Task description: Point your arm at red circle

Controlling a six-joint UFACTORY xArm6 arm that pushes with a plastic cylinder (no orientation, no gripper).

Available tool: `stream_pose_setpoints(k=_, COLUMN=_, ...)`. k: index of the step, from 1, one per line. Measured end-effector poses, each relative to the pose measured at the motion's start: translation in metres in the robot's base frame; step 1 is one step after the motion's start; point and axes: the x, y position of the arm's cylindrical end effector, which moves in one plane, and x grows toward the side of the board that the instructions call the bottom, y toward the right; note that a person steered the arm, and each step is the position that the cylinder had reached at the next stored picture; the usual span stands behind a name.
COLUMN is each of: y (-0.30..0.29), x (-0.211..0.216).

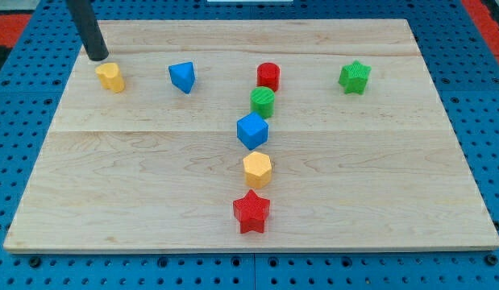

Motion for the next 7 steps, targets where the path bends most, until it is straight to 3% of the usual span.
stream_pose_setpoints(k=2, y=0.065, x=-0.032)
stream_pose_setpoints(k=4, y=0.258, x=-0.039)
stream_pose_setpoints(k=5, y=0.291, x=-0.024)
stream_pose_setpoints(k=7, y=0.298, x=-0.010)
